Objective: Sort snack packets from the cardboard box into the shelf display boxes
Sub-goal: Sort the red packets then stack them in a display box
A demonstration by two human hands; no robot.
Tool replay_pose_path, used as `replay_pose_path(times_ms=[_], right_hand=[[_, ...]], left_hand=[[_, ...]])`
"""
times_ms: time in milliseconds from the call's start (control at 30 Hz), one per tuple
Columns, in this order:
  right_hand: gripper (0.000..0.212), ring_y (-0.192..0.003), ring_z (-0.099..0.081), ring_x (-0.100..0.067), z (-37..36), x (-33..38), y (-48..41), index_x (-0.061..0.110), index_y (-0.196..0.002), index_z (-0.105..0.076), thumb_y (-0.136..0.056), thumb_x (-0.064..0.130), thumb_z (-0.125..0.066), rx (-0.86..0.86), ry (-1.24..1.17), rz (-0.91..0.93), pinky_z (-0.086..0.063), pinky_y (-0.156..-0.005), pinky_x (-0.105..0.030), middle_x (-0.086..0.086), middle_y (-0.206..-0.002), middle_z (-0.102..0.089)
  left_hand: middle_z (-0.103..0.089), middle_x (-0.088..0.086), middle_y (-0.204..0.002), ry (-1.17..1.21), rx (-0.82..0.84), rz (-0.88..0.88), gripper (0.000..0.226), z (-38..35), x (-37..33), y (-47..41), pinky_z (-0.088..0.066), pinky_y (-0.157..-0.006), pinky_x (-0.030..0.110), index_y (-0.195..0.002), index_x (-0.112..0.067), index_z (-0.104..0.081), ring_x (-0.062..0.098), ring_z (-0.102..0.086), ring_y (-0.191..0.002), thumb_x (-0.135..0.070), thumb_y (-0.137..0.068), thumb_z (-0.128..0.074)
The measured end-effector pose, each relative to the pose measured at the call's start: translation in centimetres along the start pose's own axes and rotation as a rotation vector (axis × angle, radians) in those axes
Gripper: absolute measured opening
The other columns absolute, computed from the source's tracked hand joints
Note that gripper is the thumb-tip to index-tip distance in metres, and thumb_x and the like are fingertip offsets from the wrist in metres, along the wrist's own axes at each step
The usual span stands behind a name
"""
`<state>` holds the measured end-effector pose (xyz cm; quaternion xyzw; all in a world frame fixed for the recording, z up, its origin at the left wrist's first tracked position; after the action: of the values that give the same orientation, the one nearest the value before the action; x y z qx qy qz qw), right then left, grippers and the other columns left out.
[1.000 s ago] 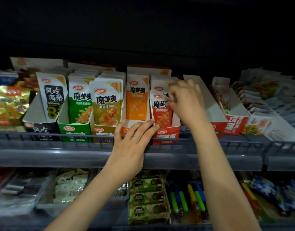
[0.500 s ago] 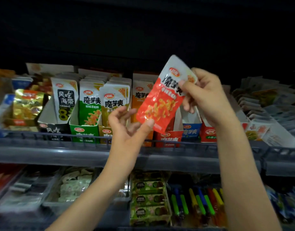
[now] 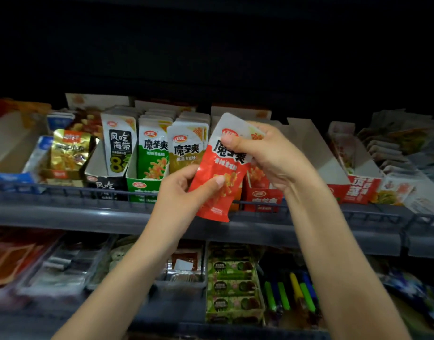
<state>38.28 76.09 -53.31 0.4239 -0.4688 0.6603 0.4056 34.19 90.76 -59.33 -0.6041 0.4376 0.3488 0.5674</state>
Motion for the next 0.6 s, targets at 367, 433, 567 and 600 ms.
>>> replay_pose_path(times_ms=[367,433,567,600], right_hand=[[0.025,-0.083,-0.07,-0.021,-2.8,0.2,-0.1,0.007,-0.095,-0.065,-0.077,0.02,-0.076,-0.002,0.168,0.184,-0.056,-0.079,-0.044,-0.007,-0.09,-0.072],[0.034,-0.084,-0.071,-0.02,-2.1,-0.2,0.1,0.01,-0.096,-0.068,-0.067,0.023,-0.08,0.078,0.076,0.066,-0.056,-0.082,-0.042,-0.005,-0.091,-0.074],[0.017,-0.08,-0.071,-0.017,-1.9,0.0,0.4,0.01,-0.09,-0.068,-0.075,0.015,-0.076,0.101,0.211,0.089,-0.057,-0.082,-0.04,-0.004,-0.086,-0.074],[0.015,-0.079,-0.071,-0.016,-2.0,0.2,0.4,0.011,-0.089,-0.068,-0.077,0.014,-0.075,0.077,0.208,0.111,-0.058,-0.081,-0.038,-0.003,-0.085,-0.074]], left_hand=[[-0.073,0.005,-0.083,0.051,-0.059,-0.032,0.007,0.4,-0.4,-0.2,-0.056,-0.071,0.025,-0.091,-0.011,-0.068,0.015,-0.069,-0.076,-0.008,-0.087,-0.063],[-0.074,0.006,-0.086,0.025,-0.075,-0.033,0.01,0.6,-0.2,-0.1,-0.056,-0.072,0.026,-0.092,-0.013,-0.069,0.015,-0.07,-0.079,-0.008,-0.086,-0.064],[-0.074,0.001,-0.078,0.017,-0.079,-0.015,0.012,0.7,-0.1,0.0,-0.054,-0.063,0.021,-0.087,-0.015,-0.069,0.011,-0.07,-0.072,-0.006,-0.082,-0.068],[-0.074,0.0,-0.076,0.037,-0.075,0.009,0.011,0.7,0.0,-0.1,-0.054,-0.061,0.02,-0.087,-0.015,-0.069,0.01,-0.07,-0.07,-0.006,-0.081,-0.068]])
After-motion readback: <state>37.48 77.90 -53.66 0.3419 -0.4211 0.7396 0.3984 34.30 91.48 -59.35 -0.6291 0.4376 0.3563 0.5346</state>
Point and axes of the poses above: each hand's wrist, its own y-axis away from the middle knuckle, its own z-axis out of the back of the hand, x = y × z, the point moved 1 cm from there along -y, towards the middle knuckle
